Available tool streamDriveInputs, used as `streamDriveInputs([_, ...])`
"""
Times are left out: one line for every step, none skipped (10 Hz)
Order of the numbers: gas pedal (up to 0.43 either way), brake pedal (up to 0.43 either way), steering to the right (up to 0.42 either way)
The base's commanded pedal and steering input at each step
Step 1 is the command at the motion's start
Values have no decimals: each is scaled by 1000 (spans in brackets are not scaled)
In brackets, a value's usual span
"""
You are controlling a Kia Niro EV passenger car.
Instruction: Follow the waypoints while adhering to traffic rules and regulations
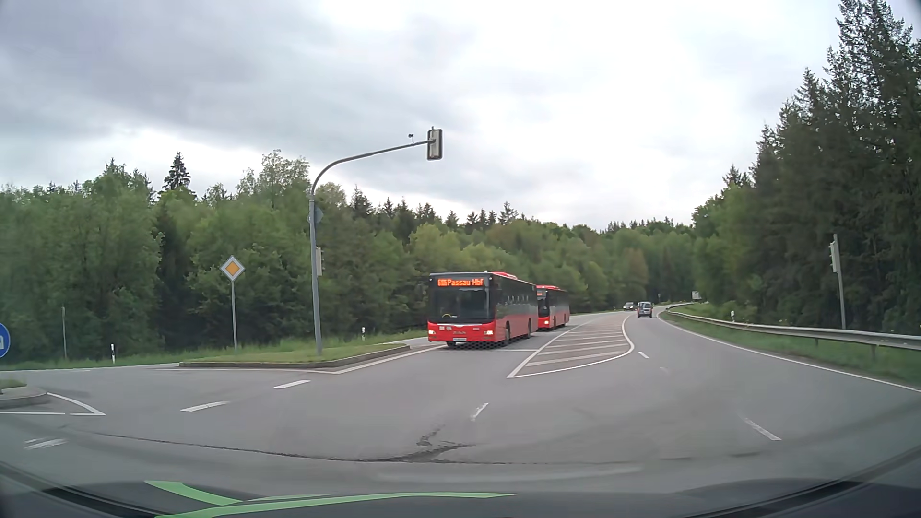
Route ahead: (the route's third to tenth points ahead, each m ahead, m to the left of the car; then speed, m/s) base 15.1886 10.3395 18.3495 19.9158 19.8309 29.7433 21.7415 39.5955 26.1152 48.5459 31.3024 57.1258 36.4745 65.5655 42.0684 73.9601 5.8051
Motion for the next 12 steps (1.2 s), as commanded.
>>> streamDriveInputs([280,0,-259])
streamDriveInputs([268,0,-273])
streamDriveInputs([268,0,-282])
streamDriveInputs([268,0,-287])
streamDriveInputs([268,0,-294])
streamDriveInputs([268,0,-301])
streamDriveInputs([268,0,-306])
streamDriveInputs([248,0,-307])
streamDriveInputs([220,0,-307])
streamDriveInputs([220,0,-309])
streamDriveInputs([220,0,-314])
streamDriveInputs([220,0,-315])
